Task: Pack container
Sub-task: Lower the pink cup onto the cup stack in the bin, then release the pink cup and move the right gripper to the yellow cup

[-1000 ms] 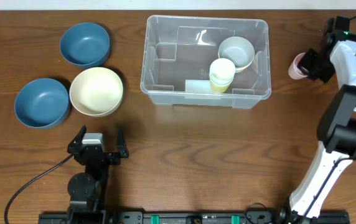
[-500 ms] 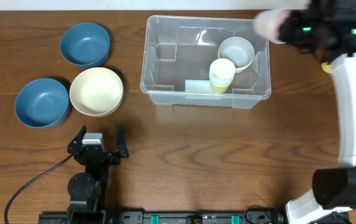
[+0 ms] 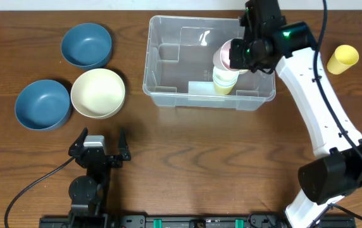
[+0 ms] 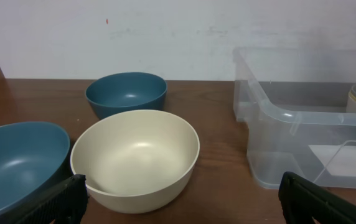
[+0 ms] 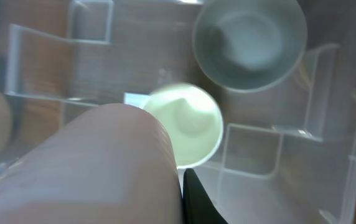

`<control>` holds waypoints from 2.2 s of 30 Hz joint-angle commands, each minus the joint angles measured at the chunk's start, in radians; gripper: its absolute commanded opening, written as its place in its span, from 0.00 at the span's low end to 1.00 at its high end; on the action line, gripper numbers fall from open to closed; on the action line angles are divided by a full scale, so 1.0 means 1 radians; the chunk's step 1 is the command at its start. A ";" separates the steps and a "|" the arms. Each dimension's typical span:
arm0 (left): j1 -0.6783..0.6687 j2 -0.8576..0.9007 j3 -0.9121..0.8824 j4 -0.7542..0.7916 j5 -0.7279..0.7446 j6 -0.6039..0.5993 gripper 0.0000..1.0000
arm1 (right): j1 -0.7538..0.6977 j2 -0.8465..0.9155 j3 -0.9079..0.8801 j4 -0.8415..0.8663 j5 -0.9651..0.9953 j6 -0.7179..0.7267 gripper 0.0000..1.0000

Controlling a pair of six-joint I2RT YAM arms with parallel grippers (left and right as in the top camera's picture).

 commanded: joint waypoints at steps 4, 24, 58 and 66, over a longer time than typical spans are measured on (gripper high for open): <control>0.006 -0.006 -0.022 -0.035 -0.008 0.010 0.98 | 0.006 0.001 -0.045 0.006 0.090 0.019 0.04; 0.006 -0.006 -0.022 -0.035 -0.008 0.010 0.98 | 0.006 0.004 -0.248 0.268 0.043 -0.025 0.80; 0.006 -0.006 -0.022 -0.035 -0.008 0.010 0.98 | -0.785 0.161 -0.013 0.187 0.092 0.003 0.76; 0.006 -0.006 -0.022 -0.035 -0.008 0.010 0.98 | -0.798 0.268 -0.013 0.323 0.065 -0.057 0.75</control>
